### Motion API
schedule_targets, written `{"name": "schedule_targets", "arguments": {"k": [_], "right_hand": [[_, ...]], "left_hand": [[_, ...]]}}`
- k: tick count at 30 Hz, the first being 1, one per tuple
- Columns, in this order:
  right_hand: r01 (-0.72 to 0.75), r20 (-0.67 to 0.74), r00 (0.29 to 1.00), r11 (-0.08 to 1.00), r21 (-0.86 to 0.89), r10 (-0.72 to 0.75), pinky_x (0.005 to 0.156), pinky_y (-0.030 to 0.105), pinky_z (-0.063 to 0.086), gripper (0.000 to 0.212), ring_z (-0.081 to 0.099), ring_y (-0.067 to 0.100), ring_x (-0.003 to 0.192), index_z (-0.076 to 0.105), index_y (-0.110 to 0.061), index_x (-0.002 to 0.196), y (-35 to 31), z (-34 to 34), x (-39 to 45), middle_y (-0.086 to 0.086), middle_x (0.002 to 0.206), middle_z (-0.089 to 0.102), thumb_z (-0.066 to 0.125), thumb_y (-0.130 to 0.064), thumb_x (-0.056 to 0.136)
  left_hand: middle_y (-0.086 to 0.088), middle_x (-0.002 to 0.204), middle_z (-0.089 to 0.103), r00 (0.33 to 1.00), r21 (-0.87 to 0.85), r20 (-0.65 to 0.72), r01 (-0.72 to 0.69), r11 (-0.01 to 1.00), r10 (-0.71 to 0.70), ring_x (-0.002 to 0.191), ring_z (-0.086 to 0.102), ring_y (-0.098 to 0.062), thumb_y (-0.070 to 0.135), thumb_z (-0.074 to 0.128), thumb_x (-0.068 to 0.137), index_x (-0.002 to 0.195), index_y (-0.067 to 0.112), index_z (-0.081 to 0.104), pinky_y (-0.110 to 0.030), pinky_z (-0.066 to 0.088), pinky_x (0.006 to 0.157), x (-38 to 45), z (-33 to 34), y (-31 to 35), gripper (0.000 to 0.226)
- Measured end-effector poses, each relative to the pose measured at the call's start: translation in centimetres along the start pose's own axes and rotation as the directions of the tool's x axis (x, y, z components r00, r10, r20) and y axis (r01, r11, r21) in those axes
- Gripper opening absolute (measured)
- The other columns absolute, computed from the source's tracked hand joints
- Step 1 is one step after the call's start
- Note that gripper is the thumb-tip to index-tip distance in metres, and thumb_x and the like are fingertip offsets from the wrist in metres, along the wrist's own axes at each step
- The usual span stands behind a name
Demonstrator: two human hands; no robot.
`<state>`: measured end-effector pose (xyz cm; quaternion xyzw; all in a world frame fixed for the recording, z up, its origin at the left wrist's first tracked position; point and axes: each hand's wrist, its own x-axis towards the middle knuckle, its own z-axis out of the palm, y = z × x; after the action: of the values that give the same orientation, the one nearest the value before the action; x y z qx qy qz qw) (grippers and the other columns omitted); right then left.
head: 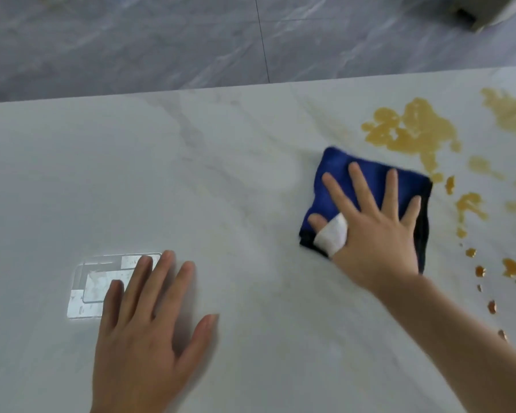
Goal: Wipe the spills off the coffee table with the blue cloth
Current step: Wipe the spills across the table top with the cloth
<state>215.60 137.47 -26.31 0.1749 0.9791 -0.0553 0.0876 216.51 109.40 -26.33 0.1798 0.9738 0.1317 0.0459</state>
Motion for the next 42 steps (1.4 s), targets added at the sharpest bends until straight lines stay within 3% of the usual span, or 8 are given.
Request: {"name": "schedule_targets", "arguments": {"k": [5,8,13,18,26,29,39,42], "right_hand": [[0.29,-0.001,0.957,0.957,-0.01,-0.29,0.099,0.075,0.019,0.068,0.017,0.051,0.137,0.033,-0.037,0.141,-5.8,1.6,-5.2,0.003,0.153,0.028,0.032,-0.069,0.081],[0.36,-0.065,0.931,0.933,-0.017,-0.36,0.102,0.072,-0.001,0.064,0.004,0.047,0.141,0.023,-0.045,0.142,-7.4,1.5,-0.9,-0.003,0.157,0.018,0.035,-0.066,0.083],[0.162,-0.058,0.985,0.987,0.011,-0.161,0.107,0.066,-0.007,0.061,-0.013,0.032,0.143,0.006,-0.054,0.141,-3.3,-0.5,8.6,-0.015,0.157,-0.002,0.018,-0.072,0.085],[-0.088,0.017,0.996,0.996,0.012,0.088,0.11,0.064,-0.005,0.074,-0.019,0.031,0.142,-0.008,-0.052,0.141,2.7,-1.2,5.9,-0.012,0.157,-0.013,-0.005,-0.078,0.072],[0.249,-0.028,0.968,0.968,-0.027,-0.25,0.101,0.068,-0.013,0.069,-0.022,0.041,0.138,-0.012,-0.047,0.141,-4.4,0.8,3.6,-0.008,0.157,-0.014,-0.001,-0.074,0.079],[0.23,-0.046,0.972,0.973,-0.007,-0.23,0.102,0.068,-0.013,0.064,-0.022,0.037,0.14,-0.005,-0.051,0.141,-4.7,0.0,9.1,-0.012,0.157,-0.011,0.01,-0.072,0.084],[-0.004,0.025,1.0,0.999,0.032,0.003,0.107,0.065,-0.009,0.069,-0.02,0.036,0.141,-0.005,-0.049,0.143,-0.3,-1.4,10.1,-0.01,0.157,-0.012,0.009,-0.077,0.081],[0.108,-0.011,0.994,0.994,-0.029,-0.108,0.106,0.066,-0.008,0.074,-0.02,0.041,0.139,-0.008,-0.047,0.143,-2.2,-0.6,7.1,-0.008,0.157,-0.013,0.002,-0.078,0.077]], "left_hand": [[-0.005,0.143,0.042,0.999,0.042,-0.029,-0.021,0.999,0.023,0.133,0.033,-0.024,0.065,0.022,0.087,0.128,0.015,0.056,-0.048,0.022,0.107,0.1,0.2,0.1,0.073],[-0.006,0.142,0.043,0.997,0.052,-0.069,-0.034,0.998,0.038,0.133,0.033,-0.024,0.064,0.024,0.088,0.128,0.014,0.055,-0.049,0.024,0.107,0.1,0.3,0.0,0.071],[-0.01,0.14,0.046,0.991,0.073,-0.112,-0.061,0.995,0.069,0.132,0.035,-0.023,0.062,0.026,0.089,0.127,0.014,0.054,-0.048,0.026,0.106,0.2,0.4,-0.1,0.067],[-0.01,0.138,0.046,0.996,0.046,-0.073,-0.05,0.998,0.054,0.132,0.035,-0.024,0.063,0.025,0.088,0.126,0.015,0.055,-0.039,0.019,0.112,0.2,0.1,0.1,0.068],[-0.009,0.134,0.051,1.0,0.012,-0.03,-0.008,1.0,0.008,0.138,0.024,-0.018,0.065,0.024,0.086,0.126,0.018,0.056,-0.037,0.017,0.113,0.6,-0.2,0.5,0.069],[-0.008,0.133,0.051,0.999,0.001,-0.04,-0.025,1.0,0.025,0.143,0.015,-0.006,0.066,0.024,0.086,0.127,0.022,0.046,-0.033,0.016,0.114,0.7,-0.3,0.6,0.064],[-0.01,0.142,0.043,0.996,0.09,-0.071,-0.056,0.994,0.062,0.133,0.033,-0.025,0.061,0.025,0.091,0.132,0.014,0.049,-0.049,0.023,0.108,-0.1,0.0,-0.2,0.067],[-0.009,0.144,0.039,0.996,0.099,-0.059,-0.062,0.993,0.069,0.136,0.03,-0.025,0.061,0.026,0.091,0.135,0.014,0.045,-0.05,0.021,0.11,-0.2,0.2,-0.3,0.067]]}}
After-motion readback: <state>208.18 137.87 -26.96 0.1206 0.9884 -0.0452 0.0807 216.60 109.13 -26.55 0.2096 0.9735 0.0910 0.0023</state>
